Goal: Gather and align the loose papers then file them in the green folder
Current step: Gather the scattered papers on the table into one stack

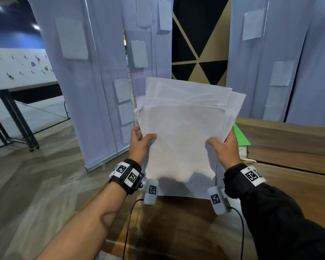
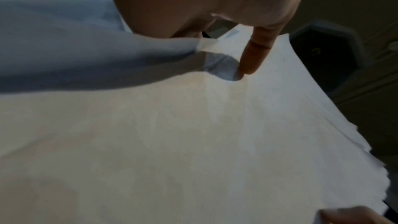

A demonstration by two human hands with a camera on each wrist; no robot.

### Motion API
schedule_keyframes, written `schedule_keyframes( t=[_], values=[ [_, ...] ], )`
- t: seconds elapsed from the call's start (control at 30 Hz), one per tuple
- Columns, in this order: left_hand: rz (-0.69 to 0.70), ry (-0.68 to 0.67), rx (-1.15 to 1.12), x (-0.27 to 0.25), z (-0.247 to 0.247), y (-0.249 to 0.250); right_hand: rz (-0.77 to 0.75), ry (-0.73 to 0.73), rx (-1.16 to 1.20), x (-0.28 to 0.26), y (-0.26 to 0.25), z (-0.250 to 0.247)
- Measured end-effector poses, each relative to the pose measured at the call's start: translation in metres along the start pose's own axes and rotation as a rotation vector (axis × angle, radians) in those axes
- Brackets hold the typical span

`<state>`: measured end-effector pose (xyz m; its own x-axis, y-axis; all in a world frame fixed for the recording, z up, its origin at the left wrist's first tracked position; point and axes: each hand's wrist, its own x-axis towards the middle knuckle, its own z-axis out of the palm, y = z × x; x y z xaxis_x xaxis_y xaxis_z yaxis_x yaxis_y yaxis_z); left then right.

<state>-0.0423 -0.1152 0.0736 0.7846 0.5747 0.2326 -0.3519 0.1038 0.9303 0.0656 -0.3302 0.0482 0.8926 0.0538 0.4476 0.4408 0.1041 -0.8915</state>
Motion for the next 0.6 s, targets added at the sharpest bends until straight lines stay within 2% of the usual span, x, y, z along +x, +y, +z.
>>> schedule_keyframes(
  t=[0.13, 0.23, 0.33, 0.43, 0.6],
  values=[
    [-0.173, -0.157, 0.037, -0.005, -0.009, -0.013, 0.001, -0.042, 0.066, 0.001, 0.001, 0.002],
    [-0.16, -0.192, 0.057, -0.015, -0.015, -0.027, 0.027, -0.075, 0.112, 0.002, 0.002, 0.0],
    [-0.1, -0.102, 0.095, -0.027, -0.017, -0.043, 0.038, -0.068, 0.156, -0.002, 0.007, 0.0],
    [-0.031, 0.03, 0.258, -0.037, -0.012, -0.053, 0.042, -0.022, 0.206, -0.006, 0.009, 0.004],
    [0.038, 0.081, 0.259, -0.043, -0.004, -0.055, 0.049, -0.016, 0.28, -0.005, 0.011, 0.005]
  ],
)
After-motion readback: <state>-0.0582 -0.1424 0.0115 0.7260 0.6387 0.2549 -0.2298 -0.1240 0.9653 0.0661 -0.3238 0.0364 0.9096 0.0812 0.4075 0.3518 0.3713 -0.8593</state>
